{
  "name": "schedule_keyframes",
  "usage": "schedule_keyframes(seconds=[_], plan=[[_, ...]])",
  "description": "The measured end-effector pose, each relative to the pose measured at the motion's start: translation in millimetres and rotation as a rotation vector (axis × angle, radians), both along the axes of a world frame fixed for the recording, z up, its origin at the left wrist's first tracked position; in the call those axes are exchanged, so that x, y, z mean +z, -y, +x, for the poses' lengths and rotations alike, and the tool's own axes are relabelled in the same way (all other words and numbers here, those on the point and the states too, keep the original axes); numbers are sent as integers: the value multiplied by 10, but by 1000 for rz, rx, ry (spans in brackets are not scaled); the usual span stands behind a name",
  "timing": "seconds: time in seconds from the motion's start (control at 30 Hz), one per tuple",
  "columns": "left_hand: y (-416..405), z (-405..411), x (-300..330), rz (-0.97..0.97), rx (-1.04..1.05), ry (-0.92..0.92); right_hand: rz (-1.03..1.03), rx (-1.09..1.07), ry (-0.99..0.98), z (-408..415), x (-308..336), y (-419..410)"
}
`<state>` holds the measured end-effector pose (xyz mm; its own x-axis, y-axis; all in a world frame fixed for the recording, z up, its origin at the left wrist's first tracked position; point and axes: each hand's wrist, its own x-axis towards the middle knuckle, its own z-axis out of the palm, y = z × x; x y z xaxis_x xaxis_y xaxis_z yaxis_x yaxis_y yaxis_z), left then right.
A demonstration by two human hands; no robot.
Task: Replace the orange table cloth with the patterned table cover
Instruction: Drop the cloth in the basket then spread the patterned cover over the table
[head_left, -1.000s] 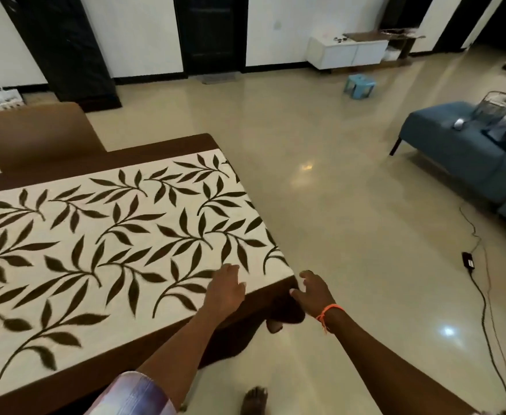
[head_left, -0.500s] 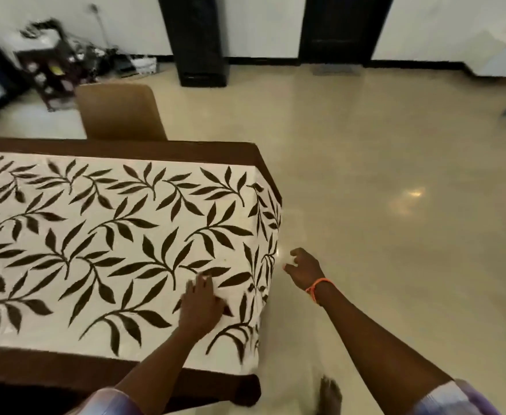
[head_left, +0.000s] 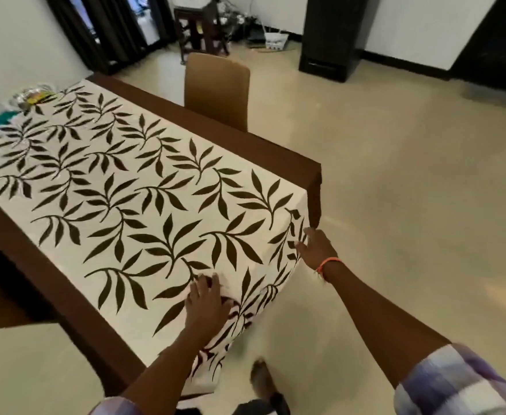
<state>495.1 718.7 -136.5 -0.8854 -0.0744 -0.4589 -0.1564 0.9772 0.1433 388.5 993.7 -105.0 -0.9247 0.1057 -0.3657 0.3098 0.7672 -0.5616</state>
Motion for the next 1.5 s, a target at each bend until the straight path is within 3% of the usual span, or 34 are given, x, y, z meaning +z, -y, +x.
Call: schedule_keyframes(seconds=[0.2,0.53,1.1,1.3,1.5], plan=[[-273,-214,-29,-93,-1,106,253,216,-72,-839,-36,-2],[-800,-405,-38,-32,343,161,406,549,-83,-2008,-404,-429],[-1282,-725,2,-39,465,213,475,750,-87,-2444,-558,-986],[-1367,-653,49,-11,518,214,435,678,-282,-2219,-577,-890],[-1365,-216,12,-5,632,149,427,949,-246,-1626,-541,-384]])
